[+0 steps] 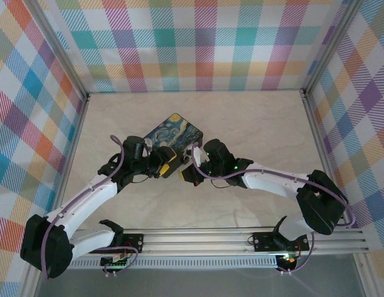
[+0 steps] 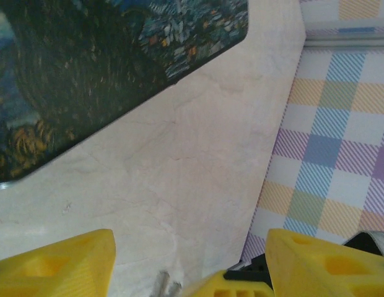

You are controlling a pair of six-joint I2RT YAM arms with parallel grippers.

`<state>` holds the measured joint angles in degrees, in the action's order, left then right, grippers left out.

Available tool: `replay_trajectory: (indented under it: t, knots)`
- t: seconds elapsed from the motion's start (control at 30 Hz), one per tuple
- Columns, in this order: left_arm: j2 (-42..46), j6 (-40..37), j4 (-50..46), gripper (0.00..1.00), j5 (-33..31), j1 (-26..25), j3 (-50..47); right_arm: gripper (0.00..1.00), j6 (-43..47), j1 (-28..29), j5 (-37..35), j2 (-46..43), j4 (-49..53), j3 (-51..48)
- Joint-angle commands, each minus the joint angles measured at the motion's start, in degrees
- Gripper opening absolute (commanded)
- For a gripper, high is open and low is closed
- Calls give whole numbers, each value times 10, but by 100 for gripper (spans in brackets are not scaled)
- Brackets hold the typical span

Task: Unlock a padlock with a key

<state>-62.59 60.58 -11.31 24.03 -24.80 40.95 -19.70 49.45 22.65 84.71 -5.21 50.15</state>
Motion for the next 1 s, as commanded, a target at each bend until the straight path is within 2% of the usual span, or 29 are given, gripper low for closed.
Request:
replay_trajectory:
  t: [0.0,0.07,0.17,0.23,0.33,0.43,0.6,0.97]
  knots:
    - [-6,-134,-39,64,84,27,49,0,-14,-6,29,6,-16,33]
    - [12,-189,-96,65,85,46,66,0,-26,-11,41,4,-24,30]
    - [21,-202,-71,64,132,66,59,0,-69,-29,80,3,-77,9]
    - [7,-202,-52,59,162,67,57,0,-93,-39,102,6,-106,2]
    - [-5,-187,-10,56,171,71,42,0,-117,-54,113,9,-128,0]
    - [-21,-158,42,46,192,78,31,0,-123,-63,125,14,-136,1]
    - [-19,-151,56,39,194,84,17,0,-151,-74,142,16,-163,-8]
    - [-34,-126,106,33,204,84,4,0,-219,-80,186,45,-248,-14]
